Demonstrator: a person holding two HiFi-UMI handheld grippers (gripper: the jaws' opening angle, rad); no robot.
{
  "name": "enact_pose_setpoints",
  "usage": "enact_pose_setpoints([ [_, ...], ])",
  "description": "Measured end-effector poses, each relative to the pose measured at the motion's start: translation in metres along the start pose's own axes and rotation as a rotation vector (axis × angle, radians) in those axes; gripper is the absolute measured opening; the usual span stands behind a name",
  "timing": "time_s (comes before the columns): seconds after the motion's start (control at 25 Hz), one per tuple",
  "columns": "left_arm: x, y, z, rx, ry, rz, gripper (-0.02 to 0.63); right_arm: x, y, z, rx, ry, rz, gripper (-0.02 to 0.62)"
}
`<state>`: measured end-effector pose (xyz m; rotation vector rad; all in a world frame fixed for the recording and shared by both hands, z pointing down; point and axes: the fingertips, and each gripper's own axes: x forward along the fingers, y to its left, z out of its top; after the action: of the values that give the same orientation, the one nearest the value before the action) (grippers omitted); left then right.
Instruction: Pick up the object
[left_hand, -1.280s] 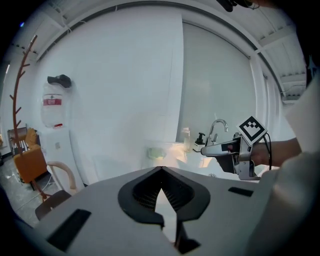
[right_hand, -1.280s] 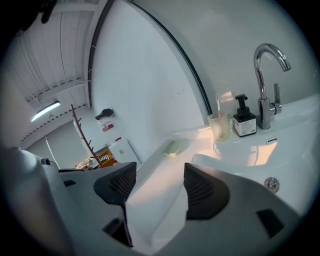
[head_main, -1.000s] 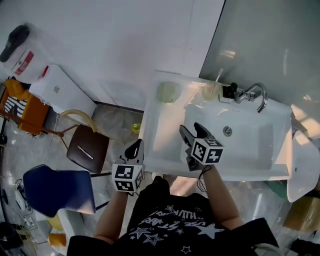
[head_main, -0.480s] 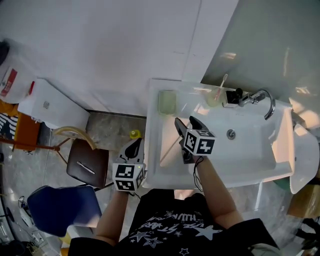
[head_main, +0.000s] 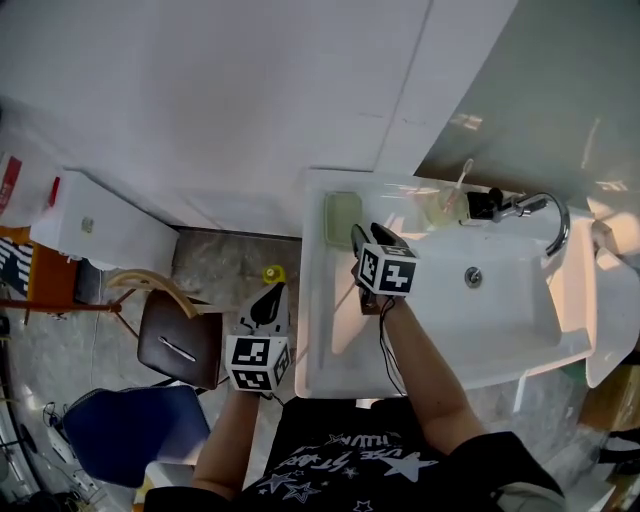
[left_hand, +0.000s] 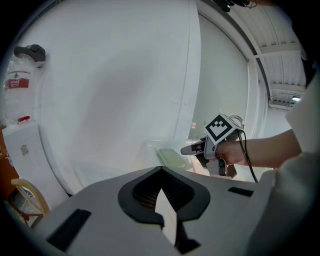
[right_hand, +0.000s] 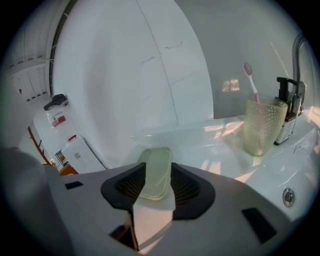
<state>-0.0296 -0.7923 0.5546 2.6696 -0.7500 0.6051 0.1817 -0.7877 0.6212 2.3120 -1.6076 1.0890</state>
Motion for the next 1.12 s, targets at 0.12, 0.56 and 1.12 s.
enact_pose_setpoints([
  [0.12,0.002,0.008,-0.005,-0.009,0.011,0.007,0.015,0.012,-0.003,-0.004,0.014,0.014,-0.026,0.149],
  [0.56,0.004,0.022,-0.015,-0.034,0.035,0.009,0.015,0.033,-0.012,-0.015,0.000,0.083,-0.100,0.106],
  [1.12,0.002,0.026,-0.019,-0.049,0.038,0.003,0.015,0.036,-0.020,-0.019,-0.015,0.119,-0.212,0.045],
])
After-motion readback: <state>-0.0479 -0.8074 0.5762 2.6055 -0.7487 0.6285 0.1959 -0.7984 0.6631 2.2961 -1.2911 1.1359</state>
